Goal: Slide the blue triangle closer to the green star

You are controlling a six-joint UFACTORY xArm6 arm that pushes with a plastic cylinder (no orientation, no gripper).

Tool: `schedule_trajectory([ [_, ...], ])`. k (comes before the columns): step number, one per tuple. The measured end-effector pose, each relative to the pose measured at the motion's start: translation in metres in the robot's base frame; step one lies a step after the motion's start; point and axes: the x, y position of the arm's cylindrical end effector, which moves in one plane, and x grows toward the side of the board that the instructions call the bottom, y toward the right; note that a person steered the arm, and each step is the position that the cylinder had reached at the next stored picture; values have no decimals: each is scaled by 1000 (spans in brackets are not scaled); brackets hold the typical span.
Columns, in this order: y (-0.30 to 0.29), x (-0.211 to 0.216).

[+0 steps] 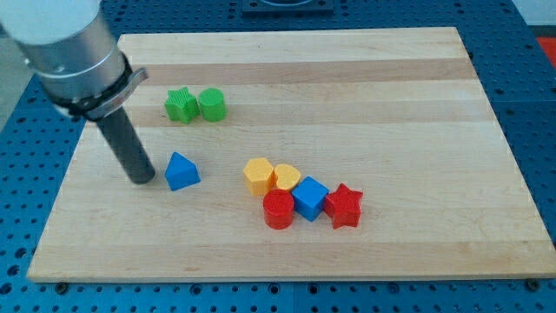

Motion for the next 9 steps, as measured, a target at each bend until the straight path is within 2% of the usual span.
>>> schedule_trajectory([
  [1, 29, -6],
  [2, 27, 10],
  [3, 20, 59],
  [4, 25, 76],
  [6, 34, 38],
  [9, 85, -25],
])
